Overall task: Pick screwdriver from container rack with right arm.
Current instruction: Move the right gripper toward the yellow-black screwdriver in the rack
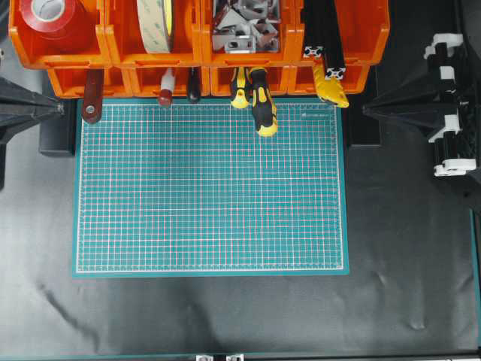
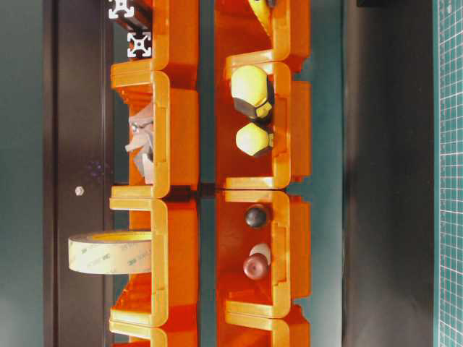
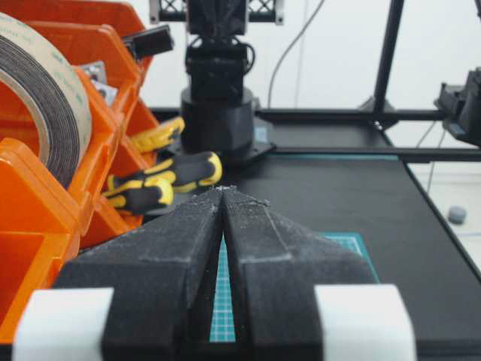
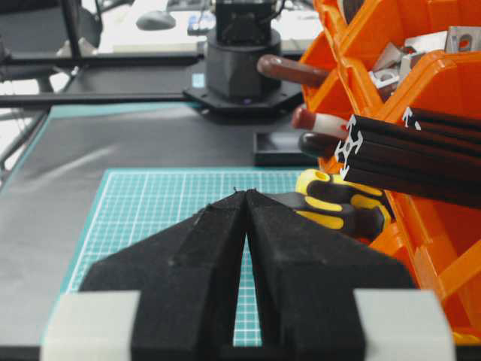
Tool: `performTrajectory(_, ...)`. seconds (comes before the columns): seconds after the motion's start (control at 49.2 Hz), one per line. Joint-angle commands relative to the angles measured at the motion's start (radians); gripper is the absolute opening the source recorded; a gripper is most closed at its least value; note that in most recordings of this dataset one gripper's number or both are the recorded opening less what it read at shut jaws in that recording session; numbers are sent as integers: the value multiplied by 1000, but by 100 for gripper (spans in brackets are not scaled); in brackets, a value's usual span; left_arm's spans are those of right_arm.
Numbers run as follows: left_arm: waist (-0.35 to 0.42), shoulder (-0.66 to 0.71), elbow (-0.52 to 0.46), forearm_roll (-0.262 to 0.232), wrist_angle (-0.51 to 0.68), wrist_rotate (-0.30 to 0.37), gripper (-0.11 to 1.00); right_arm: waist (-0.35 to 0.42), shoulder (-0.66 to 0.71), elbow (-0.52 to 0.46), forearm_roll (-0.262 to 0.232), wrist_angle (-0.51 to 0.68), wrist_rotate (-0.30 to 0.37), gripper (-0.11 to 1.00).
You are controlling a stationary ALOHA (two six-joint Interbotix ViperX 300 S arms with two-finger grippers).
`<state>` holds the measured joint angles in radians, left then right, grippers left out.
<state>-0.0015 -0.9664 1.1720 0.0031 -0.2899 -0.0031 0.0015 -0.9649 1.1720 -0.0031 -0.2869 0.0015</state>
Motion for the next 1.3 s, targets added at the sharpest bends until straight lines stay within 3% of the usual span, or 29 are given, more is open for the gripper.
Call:
performTrajectory(0.0, -21, 9, -37, 28, 2, -32, 6, -6, 9, -17, 8, -11, 9, 2)
performTrajectory(0.061, -31, 9, -66, 28, 21, -60, 2, -3, 15, -38, 8, 0, 14, 7)
performTrajectory(0.122, -40, 8, -87, 28, 52, -80, 0, 0, 29, -71, 8, 32, 18, 1)
performTrajectory(0.325, -67, 5, -164, 29, 201, -84, 0, 20, 127, -230, 8, 239, 18, 0)
performTrajectory(0.447, -75, 0, -181, 31, 265, -86, 0, 71, 212, -360, -3, 339, 15, 0)
performTrajectory(0.65, -81, -17, -184, 31, 282, -92, 0, 176, 385, -621, -109, 594, 11, 0)
performTrajectory(0.853, -81, -21, -184, 29, 282, -95, 0, 238, 549, -776, -173, 862, 57, 0)
performTrajectory(1.016, -86, -21, -181, 31, 282, -97, 0, 265, 667, -873, -341, 1012, 112, 0)
performTrajectory(1.199, -107, -17, -175, 29, 282, -98, 0, 348, 767, -959, -641, 1232, 198, 0)
performTrajectory(1.28, -107, -21, -173, 29, 282, -98, 0, 393, 793, -957, -752, 1302, 249, 0)
